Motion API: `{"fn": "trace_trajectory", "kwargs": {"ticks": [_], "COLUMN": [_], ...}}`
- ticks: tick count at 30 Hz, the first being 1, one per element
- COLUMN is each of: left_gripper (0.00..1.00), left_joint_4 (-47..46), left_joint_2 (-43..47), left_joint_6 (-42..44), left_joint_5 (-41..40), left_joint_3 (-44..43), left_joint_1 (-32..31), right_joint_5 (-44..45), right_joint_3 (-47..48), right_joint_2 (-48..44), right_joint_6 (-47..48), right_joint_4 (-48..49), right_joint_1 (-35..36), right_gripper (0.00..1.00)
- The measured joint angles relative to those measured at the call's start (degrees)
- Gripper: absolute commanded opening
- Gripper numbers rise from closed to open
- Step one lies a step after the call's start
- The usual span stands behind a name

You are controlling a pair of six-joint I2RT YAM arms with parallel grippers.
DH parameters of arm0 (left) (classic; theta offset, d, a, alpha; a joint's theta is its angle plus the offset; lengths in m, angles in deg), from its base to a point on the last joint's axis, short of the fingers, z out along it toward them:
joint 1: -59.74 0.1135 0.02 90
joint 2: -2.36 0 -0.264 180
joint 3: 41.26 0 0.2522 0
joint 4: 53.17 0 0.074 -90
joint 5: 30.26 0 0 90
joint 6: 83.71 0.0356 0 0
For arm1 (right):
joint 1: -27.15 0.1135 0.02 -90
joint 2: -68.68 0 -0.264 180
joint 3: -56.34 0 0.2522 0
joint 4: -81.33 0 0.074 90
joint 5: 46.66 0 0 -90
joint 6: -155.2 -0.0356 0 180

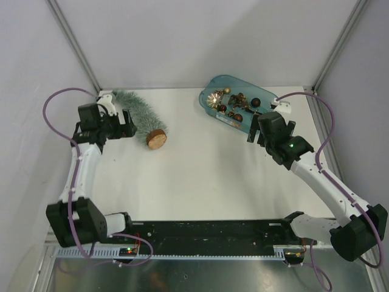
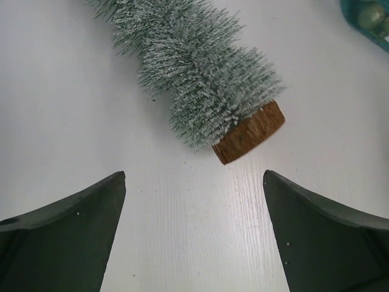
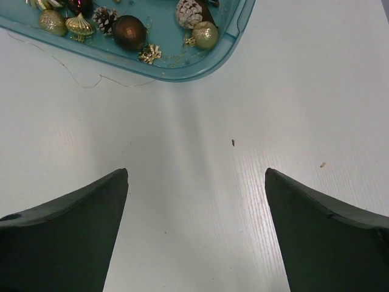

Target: Decorate the small christmas tree

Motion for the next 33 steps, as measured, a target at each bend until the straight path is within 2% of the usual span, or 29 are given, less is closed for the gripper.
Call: {"fn": "trace_trajectory", "kwargs": {"ticks": [16, 22, 24, 26, 28, 30, 33], "left_gripper": [0.99, 0.87, 0.72, 0.46, 0.26, 0.09, 0.01], "left_joint_4": [-5.53, -6.99, -7.06, -7.23, -7.21, -7.69, -9.90], "left_joint_2": [-30.29, -39.95, -42.38, -44.17, -45.09, -45.05, -42.95], "left_joint_6": [-10.43, -13.00, -13.60, -13.99, -14.03, -13.73, -12.00], "left_joint_5": [-2.14, -3.69, -4.00, -4.07, -4.28, -4.81, -6.45], "left_joint_3": [-18.69, -23.50, -24.00, -24.04, -24.04, -24.02, -22.10], "left_joint_1": [-3.17, -4.15, -4.55, -4.90, -5.31, -6.10, -8.61], "right_joint_5": [0.17, 0.13, 0.11, 0.04, 0.00, -0.07, -0.24], "right_joint_3": [0.00, 0.00, 0.00, 0.00, 0.00, 0.00, 0.00], "right_joint_2": [1.57, 1.57, 1.57, 1.57, 1.57, 1.57, 1.57], "right_joint_6": [-1.46, -1.44, -1.44, -1.44, -1.44, -1.46, -1.46], "right_joint_4": [0.44, 1.33, 1.51, 1.62, 1.70, 1.77, 1.79], "right_joint_1": [2.86, 3.48, 3.65, 3.72, 3.74, 3.74, 3.80], "right_gripper": [0.98, 0.96, 0.95, 0.95, 0.94, 0.93, 0.93]}}
